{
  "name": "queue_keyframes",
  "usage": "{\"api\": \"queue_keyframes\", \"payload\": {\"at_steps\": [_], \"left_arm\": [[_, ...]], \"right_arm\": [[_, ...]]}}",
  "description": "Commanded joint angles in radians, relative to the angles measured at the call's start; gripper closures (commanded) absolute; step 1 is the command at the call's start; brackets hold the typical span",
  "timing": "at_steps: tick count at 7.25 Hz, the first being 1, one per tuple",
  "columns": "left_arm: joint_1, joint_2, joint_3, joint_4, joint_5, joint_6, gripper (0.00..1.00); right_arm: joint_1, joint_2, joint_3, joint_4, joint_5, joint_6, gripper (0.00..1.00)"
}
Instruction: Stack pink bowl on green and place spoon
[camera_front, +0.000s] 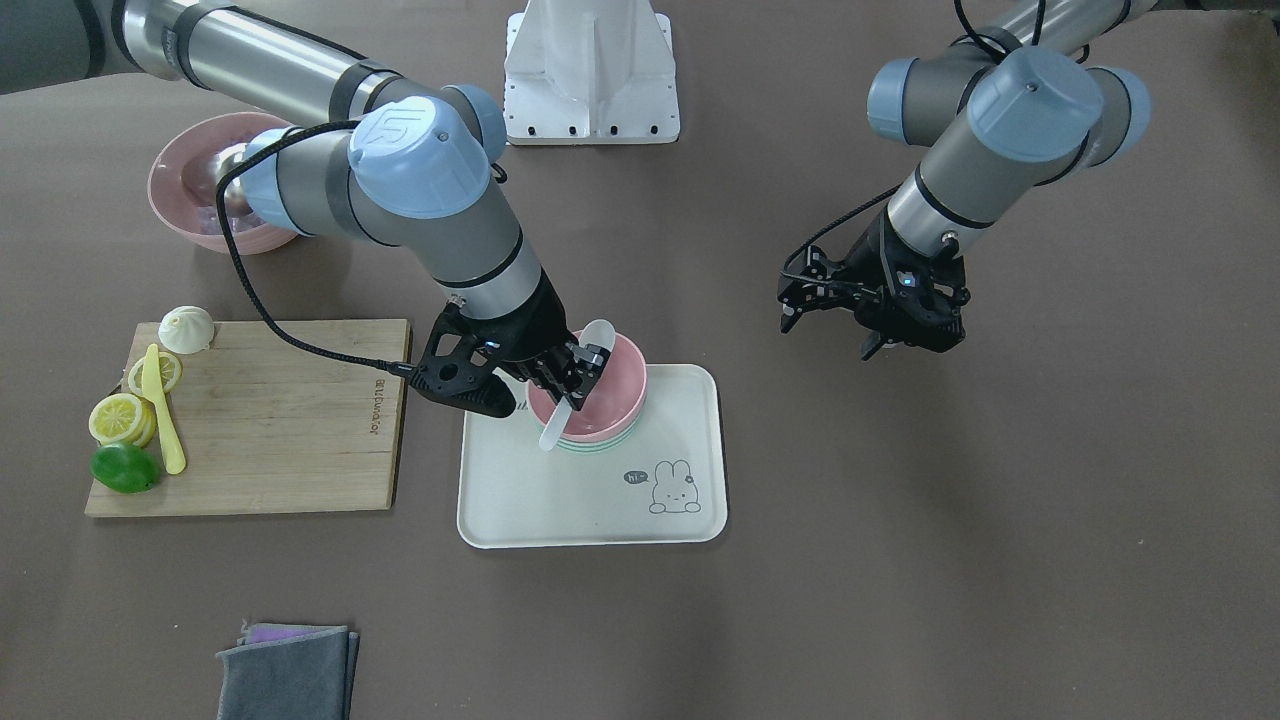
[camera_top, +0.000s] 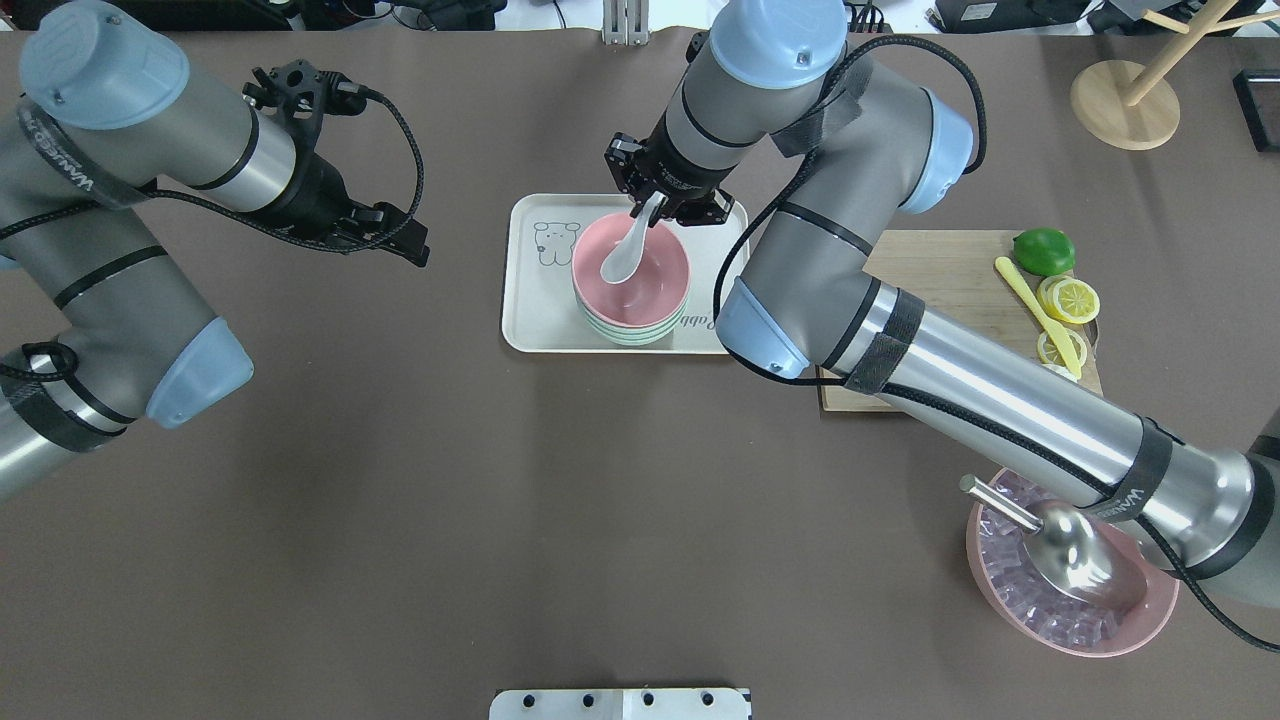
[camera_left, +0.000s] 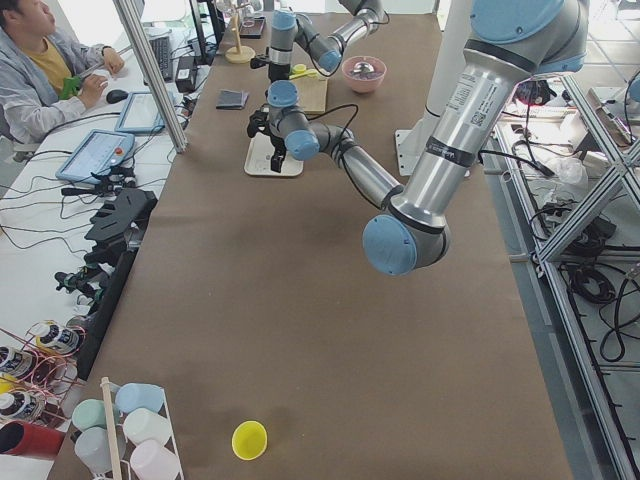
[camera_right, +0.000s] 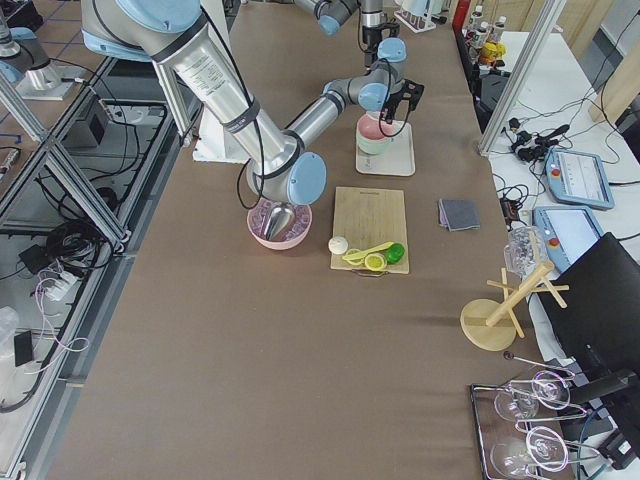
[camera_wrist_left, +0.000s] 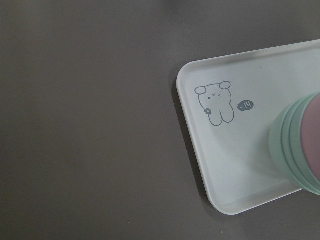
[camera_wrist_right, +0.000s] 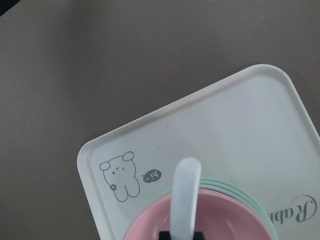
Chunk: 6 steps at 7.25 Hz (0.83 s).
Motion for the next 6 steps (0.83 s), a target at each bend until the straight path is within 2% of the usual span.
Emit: {"api": "queue_keyframes", "payload": {"at_steps": [1, 2, 3, 4, 5, 6], "left_arm": [[-0.024, 0.005, 0.0, 0.008, -0.003, 0.0, 0.03], [-0.048, 0.047, -0.009, 0.008, -0.007, 0.032, 0.03], [-0.117, 0.116, -0.021, 0.011, -0.06, 0.162, 0.03], [-0.233, 0.197, -0.021, 0.011, -0.152, 0.338, 0.03], [-0.349, 0.298, -0.014, 0.011, -0.223, 0.56, 0.03], [-0.442, 0.347, 0.037, 0.018, -0.243, 0.718, 0.03]], "right_arm": [[0.109, -0.176, 0.142, -0.004, 0.121, -0.13, 0.0], [0.257, -0.326, 0.203, -0.01, 0.271, -0.335, 0.0], [0.403, -0.448, 0.193, -0.013, 0.351, -0.612, 0.0], [0.526, -0.546, 0.142, -0.013, 0.373, -0.906, 0.0], [0.635, -0.587, 0.056, -0.013, 0.404, -1.123, 0.0], [0.71, -0.623, -0.001, -0.013, 0.406, -1.289, 0.0]]}}
